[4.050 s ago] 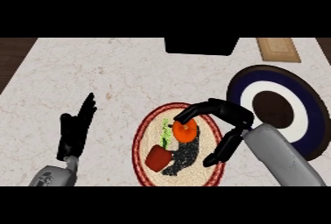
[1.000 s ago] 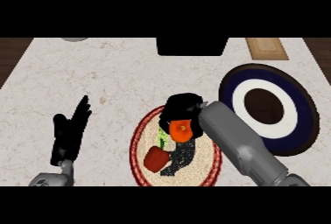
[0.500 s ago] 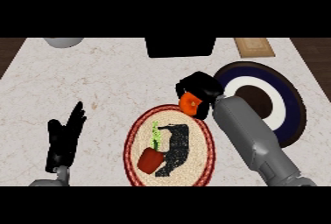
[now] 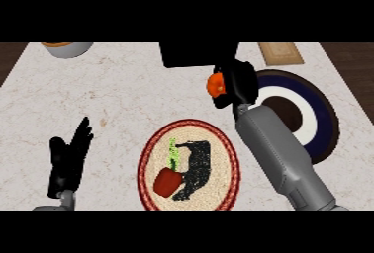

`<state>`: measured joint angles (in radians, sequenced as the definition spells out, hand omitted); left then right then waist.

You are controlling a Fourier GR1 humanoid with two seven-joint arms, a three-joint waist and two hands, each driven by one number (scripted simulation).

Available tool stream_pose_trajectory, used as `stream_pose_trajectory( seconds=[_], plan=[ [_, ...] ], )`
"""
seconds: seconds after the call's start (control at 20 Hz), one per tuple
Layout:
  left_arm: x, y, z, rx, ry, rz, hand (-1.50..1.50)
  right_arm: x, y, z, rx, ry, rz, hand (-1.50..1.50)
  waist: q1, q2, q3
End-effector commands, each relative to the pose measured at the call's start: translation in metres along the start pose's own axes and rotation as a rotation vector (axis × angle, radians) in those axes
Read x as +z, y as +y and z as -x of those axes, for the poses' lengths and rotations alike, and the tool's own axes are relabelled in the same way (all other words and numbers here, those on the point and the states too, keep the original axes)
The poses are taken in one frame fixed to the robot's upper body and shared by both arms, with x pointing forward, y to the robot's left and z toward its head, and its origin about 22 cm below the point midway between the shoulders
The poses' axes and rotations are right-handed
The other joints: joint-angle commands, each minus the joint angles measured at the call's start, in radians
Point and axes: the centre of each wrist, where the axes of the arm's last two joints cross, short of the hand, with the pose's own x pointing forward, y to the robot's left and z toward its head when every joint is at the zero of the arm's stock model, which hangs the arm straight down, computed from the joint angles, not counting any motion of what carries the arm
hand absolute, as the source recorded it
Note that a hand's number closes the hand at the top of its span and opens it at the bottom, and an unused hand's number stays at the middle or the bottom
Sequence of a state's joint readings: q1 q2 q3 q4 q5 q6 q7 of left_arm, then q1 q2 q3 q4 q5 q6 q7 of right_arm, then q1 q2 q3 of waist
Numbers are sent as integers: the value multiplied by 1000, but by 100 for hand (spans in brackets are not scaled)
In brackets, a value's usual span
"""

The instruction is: Pick the squash from the placemat and place it in the plate

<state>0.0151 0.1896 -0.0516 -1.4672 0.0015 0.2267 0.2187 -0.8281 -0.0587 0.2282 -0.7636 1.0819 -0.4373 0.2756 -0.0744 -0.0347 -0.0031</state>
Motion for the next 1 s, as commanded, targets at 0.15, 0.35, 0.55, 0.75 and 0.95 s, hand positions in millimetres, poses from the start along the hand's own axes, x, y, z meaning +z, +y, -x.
stream_pose_trajectory(
  seconds=[0.15, 0.35, 0.55, 0.75, 0.95],
  plan=[
    [1, -5, -1, 4, 9, 2, 0, 12, -30, -36, 18, 229, 280, 150, 6, 3, 1],
    [1, 11, -6, -8, -24, 26, 0, 26, -62, -2, 83, 364, 318, 150, 36, 18, 2],
    [9, -8, -14, -3, -36, 65, 0, 50, -79, 16, 102, 428, 332, 150, 64, 29, 3],
    [0, 6, -12, -8, -39, 63, 0, 52, -82, 54, 116, 472, 294, 150, 71, 33, 3],
    [-7, 6, -25, 1, -49, 56, 0, 36, -97, 73, 124, 519, 276, 150, 77, 34, 3]
  ],
)
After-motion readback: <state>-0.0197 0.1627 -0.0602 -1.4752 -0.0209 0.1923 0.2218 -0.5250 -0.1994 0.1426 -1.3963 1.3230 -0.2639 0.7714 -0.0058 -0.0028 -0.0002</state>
